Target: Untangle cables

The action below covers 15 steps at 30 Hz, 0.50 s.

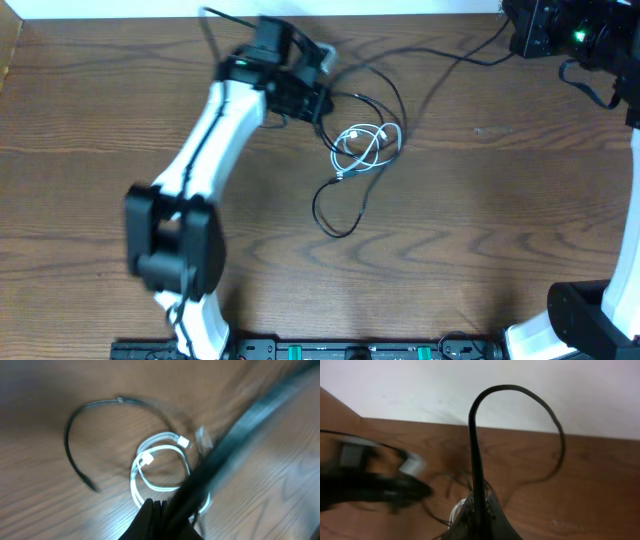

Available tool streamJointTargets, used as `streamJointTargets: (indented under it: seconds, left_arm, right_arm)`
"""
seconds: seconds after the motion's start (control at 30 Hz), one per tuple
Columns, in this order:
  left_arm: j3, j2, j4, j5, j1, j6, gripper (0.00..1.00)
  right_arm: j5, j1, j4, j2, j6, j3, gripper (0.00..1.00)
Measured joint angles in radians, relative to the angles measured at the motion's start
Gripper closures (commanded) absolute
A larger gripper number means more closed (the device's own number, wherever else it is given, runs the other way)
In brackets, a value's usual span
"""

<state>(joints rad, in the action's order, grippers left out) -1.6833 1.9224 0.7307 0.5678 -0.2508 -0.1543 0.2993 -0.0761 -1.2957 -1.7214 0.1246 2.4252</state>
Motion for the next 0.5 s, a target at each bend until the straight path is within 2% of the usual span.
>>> streamJointTargets:
  seconds: [0.27,0.5]
  left_arm:
    - [-0.001,-0.362,0.05,-0.024,0.034,0.039,0.93]
    - [-0.001,-0.486,0.033,-0.024,0.032,0.114,0.93]
  right_arm:
    - [0.0,0.01,0.057,-0.019,0.002,-0.125,0.99]
    - [0.0,0.01,0.148,-0.051,0.016,-0.27,0.98]
